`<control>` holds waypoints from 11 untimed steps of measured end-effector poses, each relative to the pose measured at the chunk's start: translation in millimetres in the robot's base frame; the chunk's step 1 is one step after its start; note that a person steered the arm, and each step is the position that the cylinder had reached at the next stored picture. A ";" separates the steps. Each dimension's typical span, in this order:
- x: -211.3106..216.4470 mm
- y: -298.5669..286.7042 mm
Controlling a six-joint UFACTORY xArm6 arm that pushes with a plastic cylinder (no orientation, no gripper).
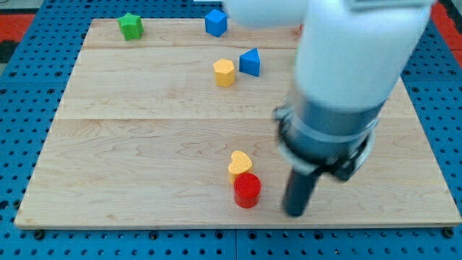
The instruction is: Move the red circle towards the center left
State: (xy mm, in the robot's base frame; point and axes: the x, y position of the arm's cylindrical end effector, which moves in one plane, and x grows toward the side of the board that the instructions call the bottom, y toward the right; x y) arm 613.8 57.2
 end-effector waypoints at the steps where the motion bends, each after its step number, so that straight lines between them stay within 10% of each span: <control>1: -22.6 -106.5; 3: -6.9 -85.8; 4: -3.3 30.5; 6: -33.1 -115.8; 11: -98.9 -173.0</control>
State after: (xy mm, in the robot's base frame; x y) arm 514.9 -115.8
